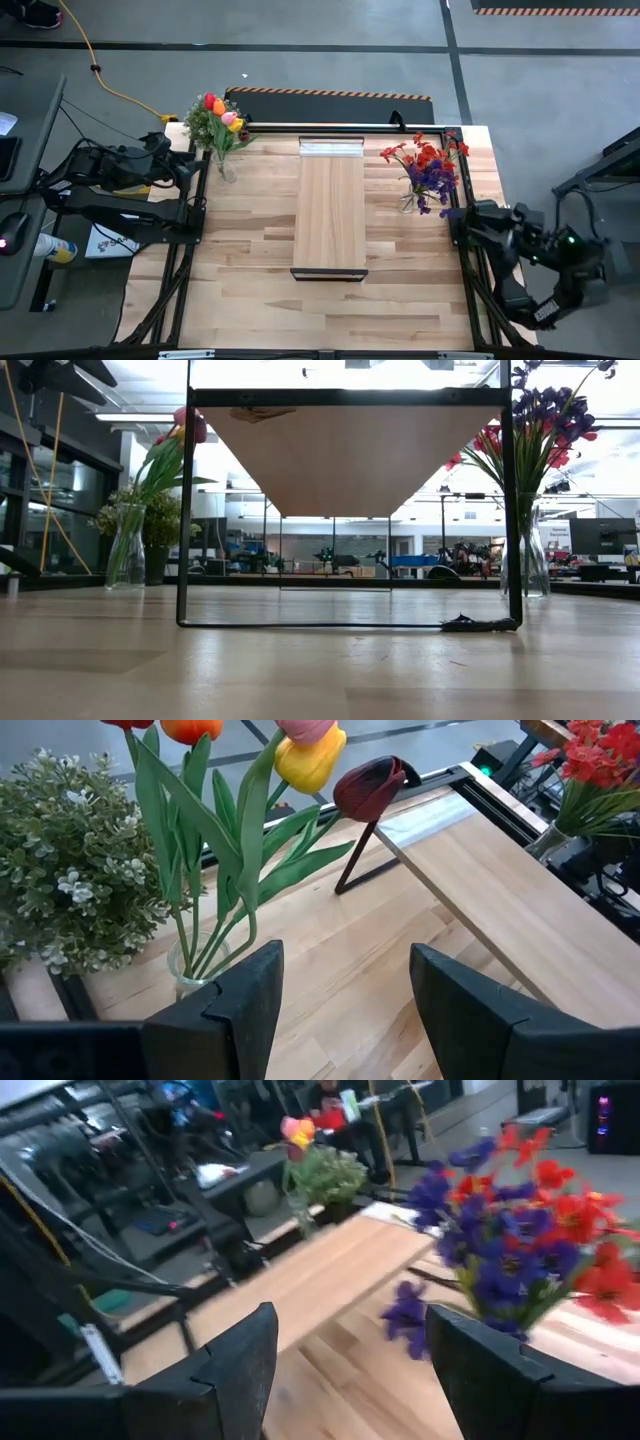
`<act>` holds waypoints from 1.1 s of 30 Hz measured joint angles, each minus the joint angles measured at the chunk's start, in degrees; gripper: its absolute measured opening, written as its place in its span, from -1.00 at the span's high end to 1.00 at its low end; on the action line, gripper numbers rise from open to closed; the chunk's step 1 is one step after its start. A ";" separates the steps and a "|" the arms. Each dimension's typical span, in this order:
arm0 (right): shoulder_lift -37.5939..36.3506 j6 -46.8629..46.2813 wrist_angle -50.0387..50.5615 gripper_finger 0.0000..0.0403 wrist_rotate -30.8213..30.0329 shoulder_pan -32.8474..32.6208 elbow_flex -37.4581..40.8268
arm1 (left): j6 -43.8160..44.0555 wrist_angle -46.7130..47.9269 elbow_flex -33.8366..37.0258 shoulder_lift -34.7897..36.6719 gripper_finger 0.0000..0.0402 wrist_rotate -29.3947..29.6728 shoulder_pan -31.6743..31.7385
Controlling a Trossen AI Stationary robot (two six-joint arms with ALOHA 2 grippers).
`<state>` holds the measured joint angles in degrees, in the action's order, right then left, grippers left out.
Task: Pick and place flowers into a vace then onto a shelf
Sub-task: Put the right transparent flower vase on the shelf
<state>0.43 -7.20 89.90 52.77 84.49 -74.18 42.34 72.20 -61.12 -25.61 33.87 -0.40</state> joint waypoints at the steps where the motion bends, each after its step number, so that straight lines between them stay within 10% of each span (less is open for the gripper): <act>1: 0.00 -1.13 0.10 -0.20 0.38 0.00 -0.97 | -0.04 0.00 0.00 0.00 -0.24 0.00 0.00; 33: 2.79 -0.26 0.10 -0.20 2.80 0.00 4.13 | -0.06 -0.04 0.00 0.00 -0.24 0.57 0.00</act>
<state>3.21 -7.46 90.00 55.57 84.49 -70.05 42.28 72.16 -61.12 -25.61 34.43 -0.40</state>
